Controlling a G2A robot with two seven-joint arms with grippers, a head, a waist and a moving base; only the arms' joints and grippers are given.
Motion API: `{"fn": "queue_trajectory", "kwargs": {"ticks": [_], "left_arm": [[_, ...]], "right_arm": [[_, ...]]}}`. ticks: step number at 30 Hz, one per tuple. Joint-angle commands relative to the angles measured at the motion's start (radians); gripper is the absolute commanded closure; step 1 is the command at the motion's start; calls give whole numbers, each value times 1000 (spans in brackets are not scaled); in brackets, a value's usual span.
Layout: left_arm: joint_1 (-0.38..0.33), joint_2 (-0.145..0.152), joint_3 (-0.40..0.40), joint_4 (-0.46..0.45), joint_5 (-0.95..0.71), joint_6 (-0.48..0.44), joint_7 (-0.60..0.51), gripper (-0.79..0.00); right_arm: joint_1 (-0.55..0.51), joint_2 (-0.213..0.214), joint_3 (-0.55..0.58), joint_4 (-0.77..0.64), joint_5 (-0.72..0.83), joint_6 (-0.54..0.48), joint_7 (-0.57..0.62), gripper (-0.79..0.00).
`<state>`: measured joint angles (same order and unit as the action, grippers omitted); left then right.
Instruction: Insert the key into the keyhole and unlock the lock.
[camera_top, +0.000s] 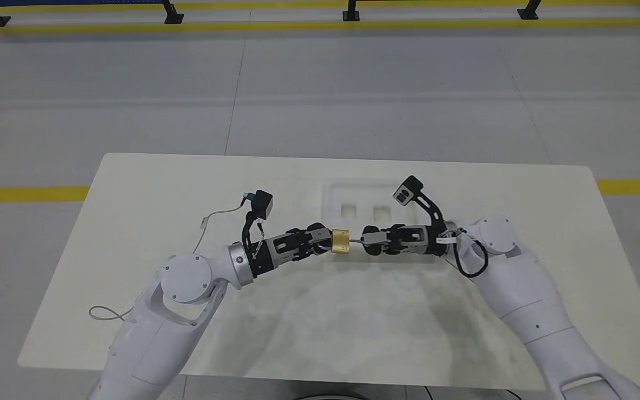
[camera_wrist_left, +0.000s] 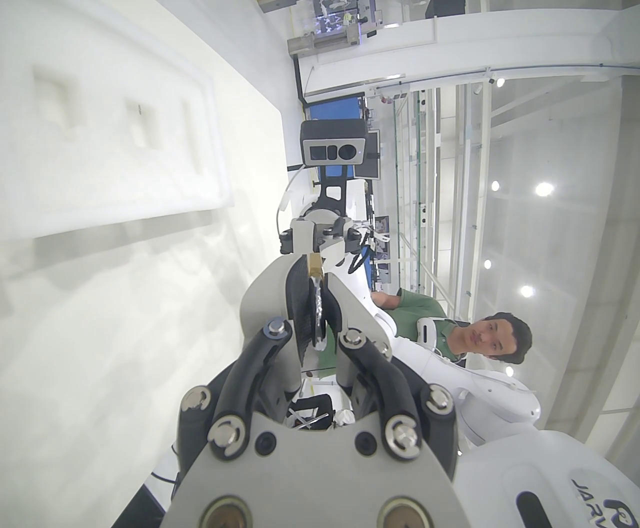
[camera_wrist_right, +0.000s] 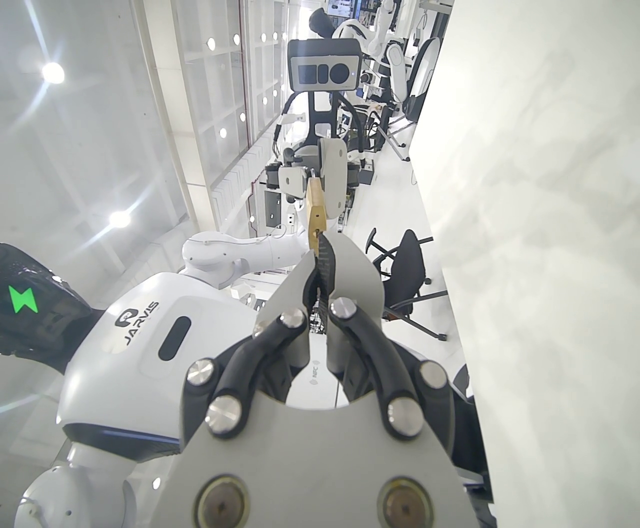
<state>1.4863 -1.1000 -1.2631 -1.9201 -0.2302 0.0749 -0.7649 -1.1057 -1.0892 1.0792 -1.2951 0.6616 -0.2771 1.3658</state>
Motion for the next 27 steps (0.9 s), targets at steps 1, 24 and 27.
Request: {"fn": "queue_trajectory", "kwargs": {"ticks": [1, 24, 27], "left_arm": [[0, 0, 0, 0, 0, 0, 0, 0], [0, 0, 0, 0, 0, 0, 0, 0], [0, 0, 0, 0, 0, 0, 0, 0]], "right_arm": [[2, -1, -2, 1, 2, -1, 1, 0], [24, -8, -18, 9, -11, 5, 9, 0], [25, -9, -19, 12, -10, 6, 9, 0]]}}
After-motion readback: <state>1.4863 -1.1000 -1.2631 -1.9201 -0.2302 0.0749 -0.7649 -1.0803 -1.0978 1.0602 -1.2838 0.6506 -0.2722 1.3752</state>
